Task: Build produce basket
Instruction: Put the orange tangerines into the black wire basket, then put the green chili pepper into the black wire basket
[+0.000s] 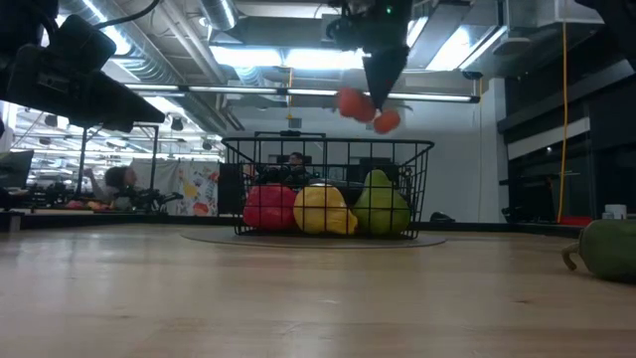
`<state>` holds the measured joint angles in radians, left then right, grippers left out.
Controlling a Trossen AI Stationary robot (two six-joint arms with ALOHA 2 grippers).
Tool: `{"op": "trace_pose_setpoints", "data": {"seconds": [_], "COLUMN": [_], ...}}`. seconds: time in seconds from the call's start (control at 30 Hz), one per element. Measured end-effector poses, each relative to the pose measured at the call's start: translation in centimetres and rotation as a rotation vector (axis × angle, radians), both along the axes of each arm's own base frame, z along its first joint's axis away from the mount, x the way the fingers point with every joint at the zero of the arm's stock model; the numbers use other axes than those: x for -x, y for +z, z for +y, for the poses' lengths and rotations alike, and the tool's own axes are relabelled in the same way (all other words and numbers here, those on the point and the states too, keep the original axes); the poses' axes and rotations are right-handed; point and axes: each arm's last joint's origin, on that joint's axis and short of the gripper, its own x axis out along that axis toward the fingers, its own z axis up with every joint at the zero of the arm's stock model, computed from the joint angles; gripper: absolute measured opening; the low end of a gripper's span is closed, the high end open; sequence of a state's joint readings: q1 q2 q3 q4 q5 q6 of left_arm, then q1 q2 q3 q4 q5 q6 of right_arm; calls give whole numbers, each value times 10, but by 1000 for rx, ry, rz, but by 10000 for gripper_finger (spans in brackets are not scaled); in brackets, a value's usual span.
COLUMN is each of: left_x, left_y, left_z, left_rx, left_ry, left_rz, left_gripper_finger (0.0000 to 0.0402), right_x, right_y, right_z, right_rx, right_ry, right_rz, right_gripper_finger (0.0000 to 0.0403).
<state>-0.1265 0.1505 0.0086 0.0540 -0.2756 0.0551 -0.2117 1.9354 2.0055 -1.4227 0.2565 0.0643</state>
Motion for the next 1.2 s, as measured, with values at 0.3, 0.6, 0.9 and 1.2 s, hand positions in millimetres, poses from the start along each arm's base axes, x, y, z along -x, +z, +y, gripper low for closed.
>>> {"op": "trace_pose_setpoints", "data": {"seconds": [0.3,0.6,0.9,1.2], "left_x": [0,0,0,0], "left_y": [0,0,0,0], "left_z": [0,0,0,0], "left_rx": [0,0,-1,-1], "left_ry": [0,0,0,0], "left_rz": [0,0,0,0], "left_gripper_finger": [4,4,4,4], "right_x": [-5,-10,-12,-8], "right_y": [-11,-10,-9,-7], "right_z": [-1,-3,-3,-2], "right_rx": [2,45,46,14], "right_ry": [-35,-44,-57,-196], "right_rz": [-31,-81,-104,-111], "right_gripper_finger": [20,22,106,183]}}
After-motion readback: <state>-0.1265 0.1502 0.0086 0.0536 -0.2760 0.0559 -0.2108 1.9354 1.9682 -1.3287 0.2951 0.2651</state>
